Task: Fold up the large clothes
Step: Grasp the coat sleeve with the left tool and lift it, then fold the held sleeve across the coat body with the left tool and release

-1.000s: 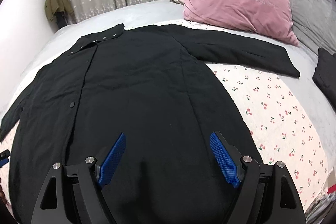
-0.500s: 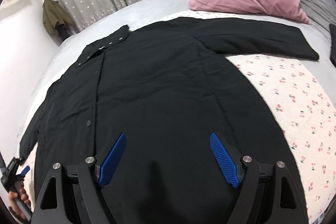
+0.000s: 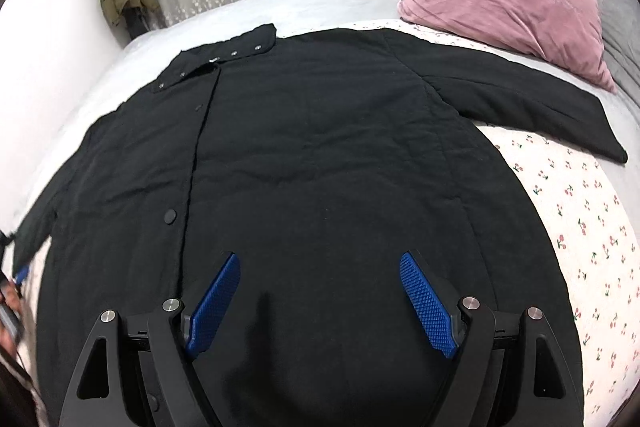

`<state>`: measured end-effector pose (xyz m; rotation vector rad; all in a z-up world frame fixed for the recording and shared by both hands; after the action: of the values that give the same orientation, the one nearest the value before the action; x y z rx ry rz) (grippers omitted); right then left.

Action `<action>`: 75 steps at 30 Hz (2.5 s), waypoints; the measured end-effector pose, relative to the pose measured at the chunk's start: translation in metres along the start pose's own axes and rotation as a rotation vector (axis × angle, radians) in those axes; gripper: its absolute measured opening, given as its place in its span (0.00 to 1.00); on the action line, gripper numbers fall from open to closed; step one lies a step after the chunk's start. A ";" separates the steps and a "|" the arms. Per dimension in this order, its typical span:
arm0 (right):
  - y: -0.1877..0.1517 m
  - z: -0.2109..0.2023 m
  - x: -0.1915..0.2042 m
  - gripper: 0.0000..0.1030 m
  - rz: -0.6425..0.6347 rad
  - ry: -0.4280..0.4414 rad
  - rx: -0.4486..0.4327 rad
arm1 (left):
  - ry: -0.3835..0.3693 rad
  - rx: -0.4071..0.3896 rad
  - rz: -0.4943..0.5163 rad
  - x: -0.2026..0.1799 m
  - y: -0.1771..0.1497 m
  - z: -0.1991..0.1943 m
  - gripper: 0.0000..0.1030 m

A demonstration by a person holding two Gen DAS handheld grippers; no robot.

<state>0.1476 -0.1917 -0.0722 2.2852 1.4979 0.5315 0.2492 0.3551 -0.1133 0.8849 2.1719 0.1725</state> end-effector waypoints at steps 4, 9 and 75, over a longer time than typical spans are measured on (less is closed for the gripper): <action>0.002 0.004 -0.001 0.81 -0.015 -0.019 -0.005 | 0.092 -0.045 -0.033 0.001 0.017 0.008 0.38; 0.003 0.004 -0.007 0.81 -0.009 -0.034 -0.013 | 0.084 -0.130 0.040 -0.027 0.037 -0.016 0.11; 0.084 0.035 0.111 0.10 0.085 0.590 -0.100 | -0.153 0.148 0.929 -0.209 -0.116 0.035 0.24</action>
<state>0.2723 -0.1238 -0.0493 2.2262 1.5671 1.3650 0.3074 0.1281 -0.0552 1.8707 1.4991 0.3777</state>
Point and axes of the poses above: each gripper's, at about its wrist camera, not at the fingertips, and z roughly the way its jaws point, x to its left, y to its top, the point moved 4 cm from there along z, roughly the way its jaws point, and after that the axes turned 4 degrees about x, right-handed, at the moved point
